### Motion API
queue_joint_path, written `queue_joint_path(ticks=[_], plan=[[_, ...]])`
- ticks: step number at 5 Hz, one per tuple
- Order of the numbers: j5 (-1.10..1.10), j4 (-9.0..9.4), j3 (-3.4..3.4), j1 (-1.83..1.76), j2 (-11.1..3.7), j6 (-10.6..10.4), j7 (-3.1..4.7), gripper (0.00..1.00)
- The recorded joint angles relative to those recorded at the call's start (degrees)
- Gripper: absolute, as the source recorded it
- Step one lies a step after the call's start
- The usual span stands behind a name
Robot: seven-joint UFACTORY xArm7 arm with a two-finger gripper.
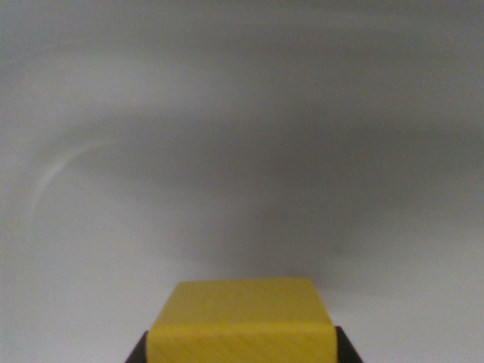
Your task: Pick yellow cube
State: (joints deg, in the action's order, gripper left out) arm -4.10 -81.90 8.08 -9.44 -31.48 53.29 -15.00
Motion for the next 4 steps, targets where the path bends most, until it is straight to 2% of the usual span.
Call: queue_joint_path(ticks=[1,2,3,4], plan=[[0.0,0.0,0.0,0.0,0.0,0.0,0.0,1.0],[0.16,-1.42,0.07,0.01,0.82,2.23,0.07,1.0],[0.16,-1.42,0.07,0.01,0.82,2.23,0.07,1.0],[0.32,-2.97,0.14,0.02,1.71,4.66,0.16,1.0]])
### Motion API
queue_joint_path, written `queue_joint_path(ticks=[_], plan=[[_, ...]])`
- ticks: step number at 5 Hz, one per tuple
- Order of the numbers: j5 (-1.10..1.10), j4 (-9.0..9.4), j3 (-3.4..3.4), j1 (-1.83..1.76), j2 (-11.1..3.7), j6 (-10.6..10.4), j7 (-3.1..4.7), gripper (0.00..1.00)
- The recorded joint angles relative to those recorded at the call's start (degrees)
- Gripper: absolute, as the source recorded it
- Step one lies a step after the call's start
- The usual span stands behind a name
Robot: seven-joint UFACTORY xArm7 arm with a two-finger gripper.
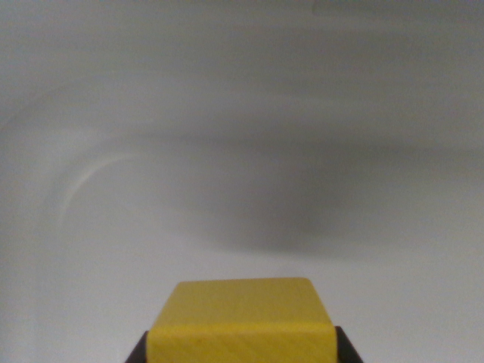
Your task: Pick yellow cube
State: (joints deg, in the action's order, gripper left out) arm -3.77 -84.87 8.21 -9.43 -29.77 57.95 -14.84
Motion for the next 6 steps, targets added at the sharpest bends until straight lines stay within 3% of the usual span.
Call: queue_joint_path(ticks=[1,2,3,4,5,6], plan=[[0.0,0.0,0.0,0.0,0.0,0.0,0.0,1.0],[0.18,-1.64,0.08,0.01,0.94,2.57,0.09,1.0],[0.18,-1.64,0.08,0.01,0.94,2.57,0.09,1.0],[0.36,-3.26,0.15,0.02,1.87,5.11,0.17,1.0],[0.36,-3.26,0.15,0.02,1.87,5.11,0.17,1.0],[0.54,-4.99,0.23,0.03,2.87,7.83,0.26,1.0]])
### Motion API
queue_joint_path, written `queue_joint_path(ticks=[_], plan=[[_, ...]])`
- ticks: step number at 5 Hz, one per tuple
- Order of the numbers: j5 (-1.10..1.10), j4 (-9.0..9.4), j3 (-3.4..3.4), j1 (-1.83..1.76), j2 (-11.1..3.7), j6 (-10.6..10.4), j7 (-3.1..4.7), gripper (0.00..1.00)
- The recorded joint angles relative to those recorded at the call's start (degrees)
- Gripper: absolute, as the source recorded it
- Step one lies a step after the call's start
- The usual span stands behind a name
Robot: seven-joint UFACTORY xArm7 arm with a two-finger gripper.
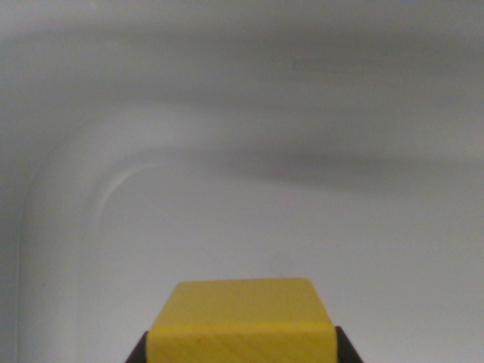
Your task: Pick yellow cube
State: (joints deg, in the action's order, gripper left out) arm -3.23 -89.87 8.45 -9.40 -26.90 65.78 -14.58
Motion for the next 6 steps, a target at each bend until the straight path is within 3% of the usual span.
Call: queue_joint_path(ticks=[1,2,3,4,5,6], plan=[[0.0,0.0,0.0,0.0,0.0,0.0,0.0,1.0],[0.19,-1.74,0.08,0.01,1.0,2.74,0.09,1.0],[0.19,-1.74,0.08,0.01,1.0,2.74,0.09,1.0],[0.37,-3.43,0.16,0.02,1.97,5.38,0.18,1.0],[0.37,-3.43,0.16,0.02,1.97,5.38,0.18,1.0],[0.55,-5.04,0.23,0.03,2.9,7.91,0.26,1.0]])
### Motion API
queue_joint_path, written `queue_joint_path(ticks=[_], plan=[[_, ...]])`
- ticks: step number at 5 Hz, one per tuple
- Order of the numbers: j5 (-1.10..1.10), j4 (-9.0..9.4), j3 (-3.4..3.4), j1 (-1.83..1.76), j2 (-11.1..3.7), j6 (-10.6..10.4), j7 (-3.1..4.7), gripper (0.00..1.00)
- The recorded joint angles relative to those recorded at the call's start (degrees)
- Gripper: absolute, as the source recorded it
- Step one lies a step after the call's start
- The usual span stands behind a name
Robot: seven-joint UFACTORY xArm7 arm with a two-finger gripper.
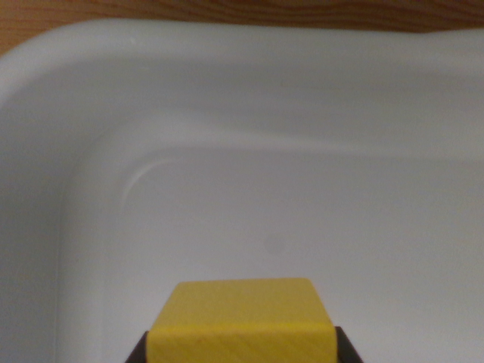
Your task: Pick yellow cube
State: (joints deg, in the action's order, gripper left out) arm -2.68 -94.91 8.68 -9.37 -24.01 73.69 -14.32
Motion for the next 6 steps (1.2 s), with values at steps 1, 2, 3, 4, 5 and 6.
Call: queue_joint_path(ticks=[1,2,3,4,5,6], plan=[[0.0,0.0,0.0,0.0,0.0,0.0,0.0,1.0],[0.17,-1.51,0.07,0.01,0.87,2.37,0.08,1.0],[0.17,-1.51,0.07,0.01,0.87,2.37,0.08,1.0],[0.31,-2.82,0.13,0.02,1.62,4.43,0.15,1.0],[0.31,-2.82,0.13,0.02,1.62,4.43,0.15,1.0],[0.44,-4.03,0.19,0.02,2.32,6.33,0.21,1.0]])
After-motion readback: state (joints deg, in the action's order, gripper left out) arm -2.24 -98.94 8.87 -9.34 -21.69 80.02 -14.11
